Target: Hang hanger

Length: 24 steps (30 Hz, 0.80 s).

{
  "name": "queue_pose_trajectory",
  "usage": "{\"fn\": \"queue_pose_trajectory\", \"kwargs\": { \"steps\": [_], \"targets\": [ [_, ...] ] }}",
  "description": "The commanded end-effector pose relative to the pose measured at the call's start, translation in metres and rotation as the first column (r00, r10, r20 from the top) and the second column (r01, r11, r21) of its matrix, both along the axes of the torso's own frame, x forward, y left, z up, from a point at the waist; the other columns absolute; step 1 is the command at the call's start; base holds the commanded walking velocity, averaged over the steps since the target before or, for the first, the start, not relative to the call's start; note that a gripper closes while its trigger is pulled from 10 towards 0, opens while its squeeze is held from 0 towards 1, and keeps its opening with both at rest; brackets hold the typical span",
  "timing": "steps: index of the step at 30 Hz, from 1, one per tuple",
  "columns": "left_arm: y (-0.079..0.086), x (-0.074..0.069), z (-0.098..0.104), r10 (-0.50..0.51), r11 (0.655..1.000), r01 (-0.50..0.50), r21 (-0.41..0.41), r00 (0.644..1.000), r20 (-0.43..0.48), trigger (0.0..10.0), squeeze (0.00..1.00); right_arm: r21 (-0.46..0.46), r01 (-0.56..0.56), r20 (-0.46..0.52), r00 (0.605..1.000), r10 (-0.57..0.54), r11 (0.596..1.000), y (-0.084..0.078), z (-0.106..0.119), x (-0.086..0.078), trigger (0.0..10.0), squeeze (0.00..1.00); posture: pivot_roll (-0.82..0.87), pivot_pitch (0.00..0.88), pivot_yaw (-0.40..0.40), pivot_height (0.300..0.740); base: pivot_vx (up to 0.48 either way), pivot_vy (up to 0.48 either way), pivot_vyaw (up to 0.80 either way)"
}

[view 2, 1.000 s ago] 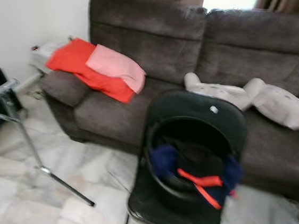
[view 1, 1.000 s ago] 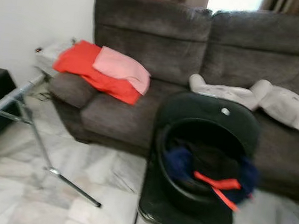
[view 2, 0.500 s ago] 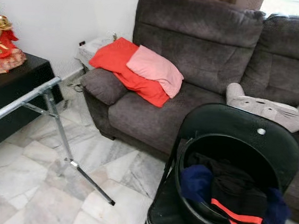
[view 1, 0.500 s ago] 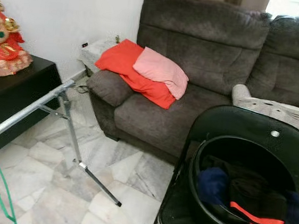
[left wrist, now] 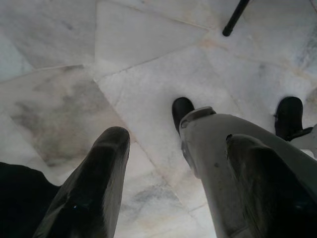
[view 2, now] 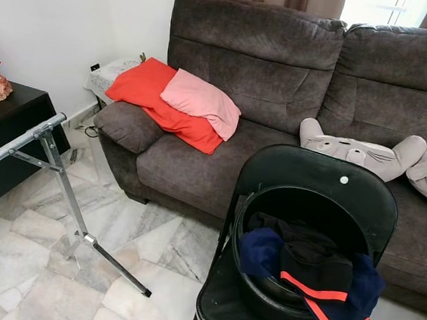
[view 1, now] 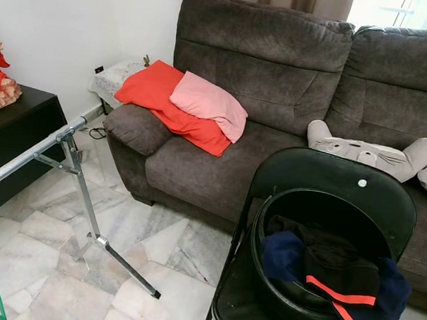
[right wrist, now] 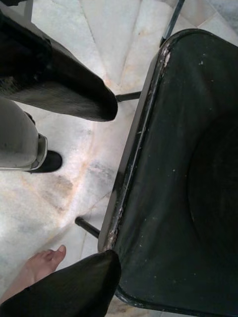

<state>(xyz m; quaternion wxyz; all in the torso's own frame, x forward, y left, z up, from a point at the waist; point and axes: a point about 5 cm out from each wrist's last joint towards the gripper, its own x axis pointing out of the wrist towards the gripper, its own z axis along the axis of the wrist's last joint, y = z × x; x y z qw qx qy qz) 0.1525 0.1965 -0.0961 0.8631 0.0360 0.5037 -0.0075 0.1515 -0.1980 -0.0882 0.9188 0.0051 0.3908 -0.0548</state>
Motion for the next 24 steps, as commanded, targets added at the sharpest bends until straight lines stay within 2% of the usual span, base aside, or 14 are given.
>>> {"fn": "queue_pose_trajectory", "kwargs": {
  "steps": [1, 2, 3, 4, 5, 8, 10, 12, 13, 15, 20, 24],
  "targets": [
    [0.001, -0.006, -0.002, -0.014, 1.0, 0.014, 0.011, 1.0, -0.017, 10.0, 0.0, -0.01, 0.006, 0.124, 0.992, -0.004, 1.0, -0.005, 0.01, 0.005, 10.0, 0.0, -0.11, 0.008, 0.019, 0.74, 0.0, 0.0, 0.0],
    [0.001, -0.006, -0.002, -0.016, 1.0, 0.016, 0.015, 1.0, -0.018, 10.0, 0.0, -0.035, -0.005, 0.26, 0.965, 0.014, 0.999, -0.012, 0.026, 0.012, 10.0, 0.0, -0.11, 0.003, 0.016, 0.74, 0.0, 0.0, 0.0],
    [0.003, -0.007, -0.002, -0.014, 1.0, 0.014, 0.017, 1.0, -0.02, 10.0, 0.0, -0.078, -0.024, 0.413, 0.909, 0.055, 0.997, -0.016, 0.054, 0.016, 10.0, 0.0, -0.11, 0.0, 0.013, 0.74, 0.0, 0.0, 0.0],
    [0.004, -0.007, -0.002, -0.012, 1.0, 0.012, 0.015, 1.0, -0.02, 10.0, 0.0, -0.091, -0.028, 0.435, 0.898, 0.065, 0.995, -0.016, 0.061, 0.016, 10.0, 0.0, -0.11, 0.0, 0.013, 0.74, 0.0, 0.0, 0.0],
    [0.004, -0.007, -0.002, -0.012, 1.0, 0.012, 0.015, 1.0, -0.02, 10.0, 0.0, -0.091, -0.028, 0.435, 0.898, 0.065, 0.995, -0.016, 0.061, 0.016, 10.0, 0.0, -0.11, 0.0, 0.013, 0.74, 0.0, 0.0, 0.0],
    [0.015, -0.01, -0.001, -0.035, 0.999, 0.035, 0.033, 0.999, -0.026, 10.0, 0.0, -0.096, -0.059, 0.49, 0.866, 0.098, 0.994, -0.008, 0.076, 0.017, 10.0, 0.0, -0.12, 0.0, 0.012, 0.74, 0.0, 0.0, 0.0],
    [0.025, -0.013, 0.0, -0.021, 0.999, 0.023, 0.044, 0.999, -0.031, 10.0, 0.0, -0.063, -0.053, 0.545, 0.834, 0.078, 0.997, -0.006, 0.086, 0.015, 10.0, 0.0, -0.12, 0.0, 0.013, 0.74, 0.0, 0.0, 0.0],
    [0.027, -0.014, 0.0, -0.019, 0.999, 0.021, 0.048, 0.999, -0.034, 10.0, 0.0, -0.062, -0.055, 0.56, 0.825, 0.08, 0.997, -0.006, 0.091, 0.013, 10.0, 0.0, -0.12, 0.0, 0.013, 0.74, 0.0, 0.0, 0.0],
    [0.03, -0.016, 0.0, -0.018, 0.998, 0.02, 0.054, 0.999, -0.039, 10.0, 0.0, -0.066, -0.062, 0.588, 0.804, 0.089, 0.996, -0.005, 0.102, 0.009, 10.0, 0.0, -0.13, 0.0, 0.017, 0.74, 0.0, 0.0, 0.0],
    [0.031, -0.018, 0.0, -0.019, 0.998, 0.021, 0.057, 0.999, -0.041, 10.0, 0.0, -0.069, -0.066, 0.608, 0.788, 0.094, 0.995, -0.004, 0.112, 0.006, 10.0, 0.0, -0.13, 0.0, 0.017, 0.74, 0.0, 0.0, 0.0],
    [0.024, -0.02, -0.003, -0.027, 0.998, 0.029, 0.051, 0.999, -0.042, 10.0, 0.0, -0.061, -0.082, 0.605, 0.789, 0.103, 0.995, 0.003, 0.127, -0.002, 10.0, 0.0, -0.14, 0.0, 0.021, 0.74, 0.0, 0.0, 0.0],
    [0.02, -0.017, -0.002, -0.038, 0.998, 0.04, 0.048, 0.999, -0.03, 10.0, 0.0, -0.105, -0.09, 0.622, 0.771, 0.136, 0.99, 0.007, 0.14, -0.01, 10.0, 0.0, -0.15, 0.0, 0.024, 0.74, 0.0, 0.0, 0.0]
  ]
}}
